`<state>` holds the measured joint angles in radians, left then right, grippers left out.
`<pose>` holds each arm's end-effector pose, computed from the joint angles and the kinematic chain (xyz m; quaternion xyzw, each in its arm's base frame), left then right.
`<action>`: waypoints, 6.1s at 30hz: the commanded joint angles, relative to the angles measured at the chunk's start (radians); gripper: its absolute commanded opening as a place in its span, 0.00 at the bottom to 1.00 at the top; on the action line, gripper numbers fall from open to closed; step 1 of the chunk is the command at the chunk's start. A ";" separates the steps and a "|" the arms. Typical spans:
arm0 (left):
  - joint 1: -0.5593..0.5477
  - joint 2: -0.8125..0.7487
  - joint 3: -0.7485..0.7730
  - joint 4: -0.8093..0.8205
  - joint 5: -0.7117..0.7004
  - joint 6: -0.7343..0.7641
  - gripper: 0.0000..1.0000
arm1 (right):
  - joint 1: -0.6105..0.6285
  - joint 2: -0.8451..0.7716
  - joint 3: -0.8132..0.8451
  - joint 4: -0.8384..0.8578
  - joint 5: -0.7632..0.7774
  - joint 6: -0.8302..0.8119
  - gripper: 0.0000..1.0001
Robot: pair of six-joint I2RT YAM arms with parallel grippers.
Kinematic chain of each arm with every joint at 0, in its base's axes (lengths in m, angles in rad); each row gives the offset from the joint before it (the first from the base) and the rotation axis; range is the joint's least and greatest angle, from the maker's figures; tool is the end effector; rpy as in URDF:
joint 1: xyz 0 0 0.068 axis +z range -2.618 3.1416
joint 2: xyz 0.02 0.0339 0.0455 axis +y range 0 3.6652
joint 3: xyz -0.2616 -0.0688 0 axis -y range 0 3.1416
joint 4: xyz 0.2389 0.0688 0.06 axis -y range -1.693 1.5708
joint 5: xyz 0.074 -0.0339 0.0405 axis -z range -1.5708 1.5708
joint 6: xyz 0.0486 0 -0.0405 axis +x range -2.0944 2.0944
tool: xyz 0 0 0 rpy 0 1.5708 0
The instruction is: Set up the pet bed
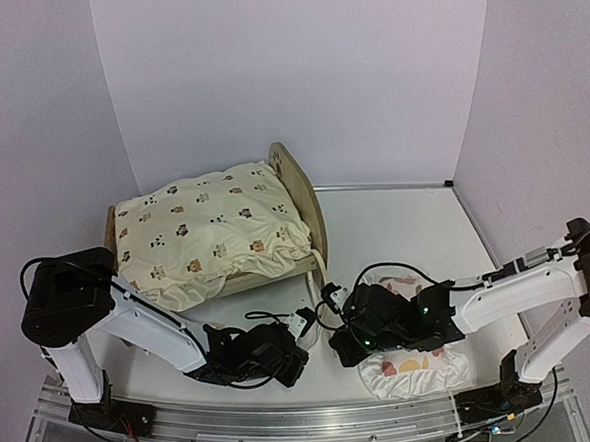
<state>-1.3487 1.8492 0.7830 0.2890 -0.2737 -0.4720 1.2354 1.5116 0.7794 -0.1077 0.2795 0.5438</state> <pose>0.0890 -0.3346 0.1002 0.3401 0.8497 -0.2252 0.3342 0.1124 0.2816 0.1697 -0.2666 0.8870 0.1930 0.3239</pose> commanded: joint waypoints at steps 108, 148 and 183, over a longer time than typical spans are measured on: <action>0.252 -0.041 -0.013 0.360 0.333 0.533 0.00 | -0.315 0.309 0.257 0.299 -0.064 -0.057 0.37; 0.450 0.056 0.266 -0.015 0.662 0.248 0.00 | -0.316 0.197 0.054 0.558 -0.189 -0.063 0.00; 0.475 0.190 0.598 -0.645 0.311 0.020 0.00 | -0.315 0.097 0.020 0.567 -0.246 -0.116 0.00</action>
<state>-0.9021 1.9903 1.3006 -0.2211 0.1910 -0.4047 0.9150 1.6005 0.7576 0.4557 0.0836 0.4442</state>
